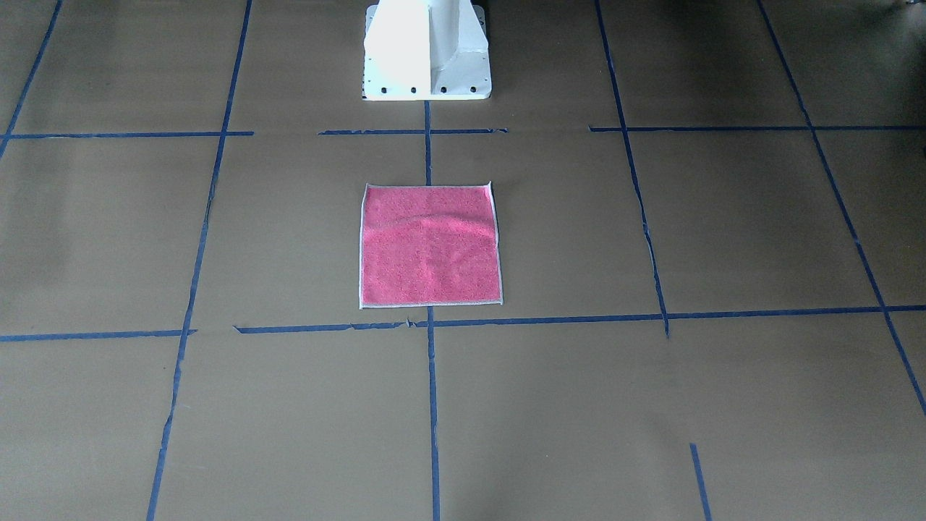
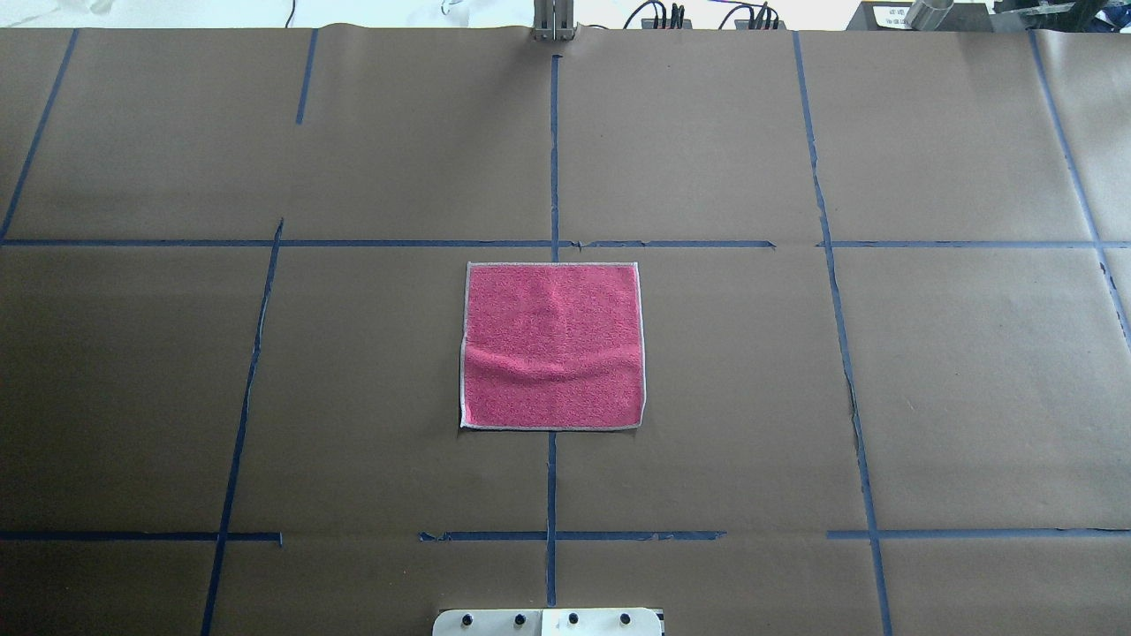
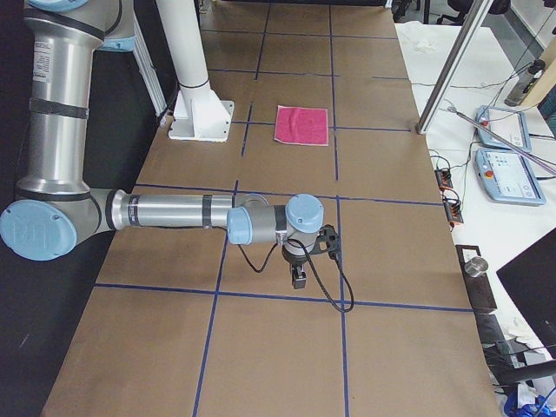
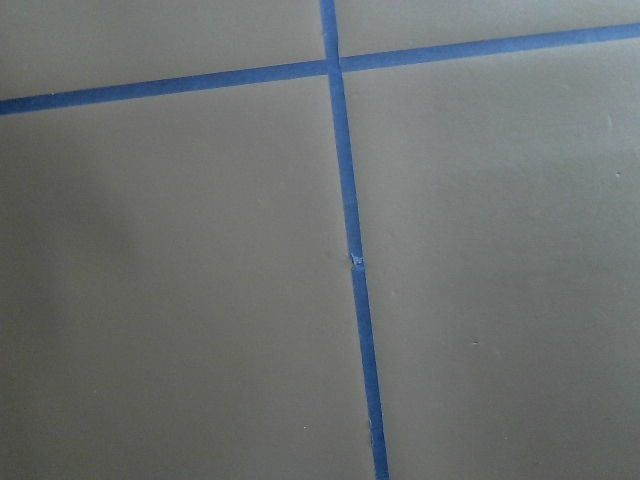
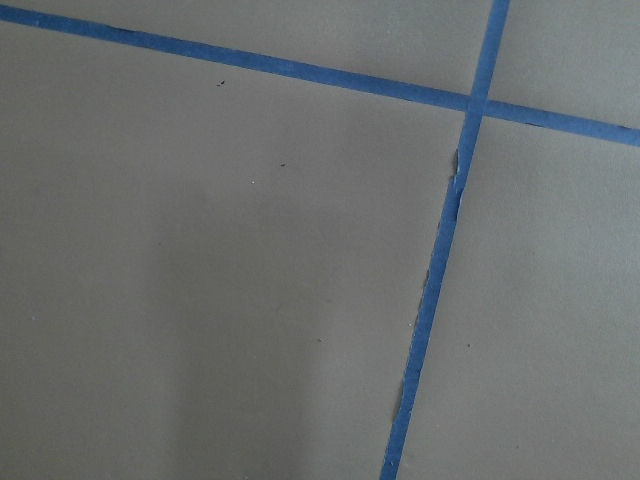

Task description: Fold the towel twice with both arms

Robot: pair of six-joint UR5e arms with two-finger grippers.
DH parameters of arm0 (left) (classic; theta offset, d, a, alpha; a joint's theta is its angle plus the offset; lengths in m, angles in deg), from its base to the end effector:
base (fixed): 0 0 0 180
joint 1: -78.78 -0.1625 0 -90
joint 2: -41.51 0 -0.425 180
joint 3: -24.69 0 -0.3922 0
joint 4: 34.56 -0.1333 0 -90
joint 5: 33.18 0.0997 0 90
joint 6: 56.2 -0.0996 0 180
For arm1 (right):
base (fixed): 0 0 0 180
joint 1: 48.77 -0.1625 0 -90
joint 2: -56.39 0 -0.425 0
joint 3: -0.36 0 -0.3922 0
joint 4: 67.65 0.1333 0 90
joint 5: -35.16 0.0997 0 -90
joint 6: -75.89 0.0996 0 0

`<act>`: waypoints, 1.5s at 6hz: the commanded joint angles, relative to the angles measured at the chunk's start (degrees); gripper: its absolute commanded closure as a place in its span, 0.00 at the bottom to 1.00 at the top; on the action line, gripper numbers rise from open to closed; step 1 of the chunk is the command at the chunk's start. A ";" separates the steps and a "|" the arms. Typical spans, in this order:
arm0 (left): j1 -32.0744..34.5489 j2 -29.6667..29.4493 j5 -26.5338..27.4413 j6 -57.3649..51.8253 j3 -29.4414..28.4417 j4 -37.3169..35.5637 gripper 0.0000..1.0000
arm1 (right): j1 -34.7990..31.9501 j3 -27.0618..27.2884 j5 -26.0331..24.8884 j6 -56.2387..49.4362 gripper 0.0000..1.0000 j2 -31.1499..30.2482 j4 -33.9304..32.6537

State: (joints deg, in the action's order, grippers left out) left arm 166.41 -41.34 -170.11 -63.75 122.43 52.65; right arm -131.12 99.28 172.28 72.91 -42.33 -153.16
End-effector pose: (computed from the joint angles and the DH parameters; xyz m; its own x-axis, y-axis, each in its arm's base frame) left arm -0.0424 -0.4384 0.6519 0.6721 0.1314 -0.7287 -0.1308 0.9897 0.0579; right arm 0.0022 -0.4369 0.6406 0.6586 -0.2011 0.7251 0.1671 0.9786 0.1196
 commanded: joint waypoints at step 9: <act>0.00 -0.03 -0.01 -0.36 -0.09 0.86 0.00 | 2.46 0.22 0.17 0.43 0.00 0.20 5.45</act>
State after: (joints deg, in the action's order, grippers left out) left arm 166.38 -41.37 -170.13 -64.04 122.45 53.55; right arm -128.91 99.50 172.45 73.26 -42.13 -147.73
